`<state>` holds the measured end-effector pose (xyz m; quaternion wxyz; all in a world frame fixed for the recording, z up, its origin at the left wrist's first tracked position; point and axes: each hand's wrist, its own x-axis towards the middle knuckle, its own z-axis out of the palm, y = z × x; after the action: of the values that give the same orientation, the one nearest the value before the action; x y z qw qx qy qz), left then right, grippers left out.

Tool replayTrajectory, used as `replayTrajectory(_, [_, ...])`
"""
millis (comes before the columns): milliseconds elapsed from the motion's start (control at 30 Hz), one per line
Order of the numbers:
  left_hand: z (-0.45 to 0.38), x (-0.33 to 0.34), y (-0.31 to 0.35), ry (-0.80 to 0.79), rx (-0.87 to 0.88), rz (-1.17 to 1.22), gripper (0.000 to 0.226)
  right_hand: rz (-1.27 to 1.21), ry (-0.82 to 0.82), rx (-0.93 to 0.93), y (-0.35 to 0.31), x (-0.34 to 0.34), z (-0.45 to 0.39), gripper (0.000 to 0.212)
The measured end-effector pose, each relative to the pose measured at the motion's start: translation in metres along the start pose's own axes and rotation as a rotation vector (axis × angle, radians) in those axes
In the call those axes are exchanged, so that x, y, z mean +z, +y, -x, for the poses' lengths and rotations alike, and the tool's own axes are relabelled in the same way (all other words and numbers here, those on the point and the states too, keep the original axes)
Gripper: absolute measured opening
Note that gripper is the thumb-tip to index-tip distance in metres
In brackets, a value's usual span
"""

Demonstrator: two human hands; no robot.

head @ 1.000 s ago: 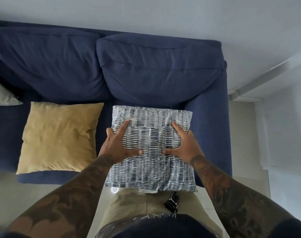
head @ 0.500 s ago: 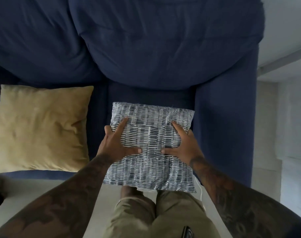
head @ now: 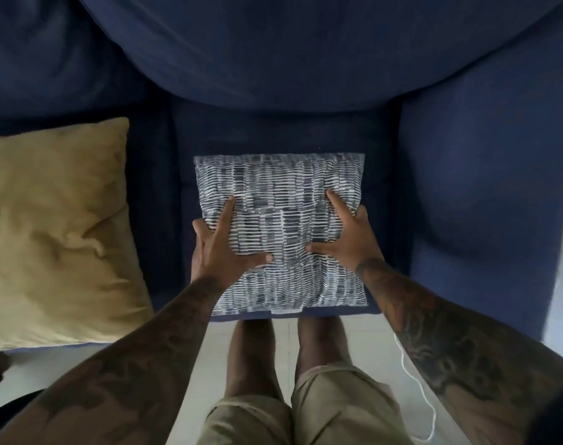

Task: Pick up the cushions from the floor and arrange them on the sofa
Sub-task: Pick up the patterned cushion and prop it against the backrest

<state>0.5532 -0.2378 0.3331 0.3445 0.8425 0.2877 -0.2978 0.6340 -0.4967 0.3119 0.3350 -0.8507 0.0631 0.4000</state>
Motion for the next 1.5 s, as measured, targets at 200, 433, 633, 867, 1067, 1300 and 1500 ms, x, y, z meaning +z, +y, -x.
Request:
replayTrajectory(200, [-0.006, 0.011, -0.011, -0.04, -0.067, 0.01, 0.133, 0.069, -0.022, 0.019, 0.01, 0.007, 0.001, 0.128])
replayTrajectory(433, [-0.009, 0.007, -0.004, -0.017, -0.088, -0.002, 0.135, 0.084, -0.034, 0.028, 0.012, 0.003, 0.002, 0.121])
replayTrajectory(633, [-0.012, 0.009, -0.001, 0.085, -0.156, 0.123, 0.103, 0.051, 0.178, 0.083, 0.008, 0.015, 0.001, 0.108])
replayTrajectory(867, [-0.052, 0.001, 0.018, 0.142, -0.233, 0.219, 0.093, 0.004, 0.346, 0.219, -0.023, 0.03, -0.031, 0.087])
replayTrajectory(1067, [-0.081, -0.015, 0.03, -0.021, -0.239, 0.335, 0.107, 0.01, 0.244, 0.376, -0.039, 0.024, -0.06, 0.085])
replayTrajectory(1300, [-0.063, -0.022, 0.045, -0.035, -0.192, 0.347, 0.11, -0.131, 0.193, 0.283, -0.044, 0.004, -0.056, 0.089])
replayTrajectory(1500, [-0.022, -0.031, 0.055, 0.149, -0.048, 0.403, 0.108, -0.275, 0.353, 0.043, -0.057, -0.007, -0.013, 0.085])
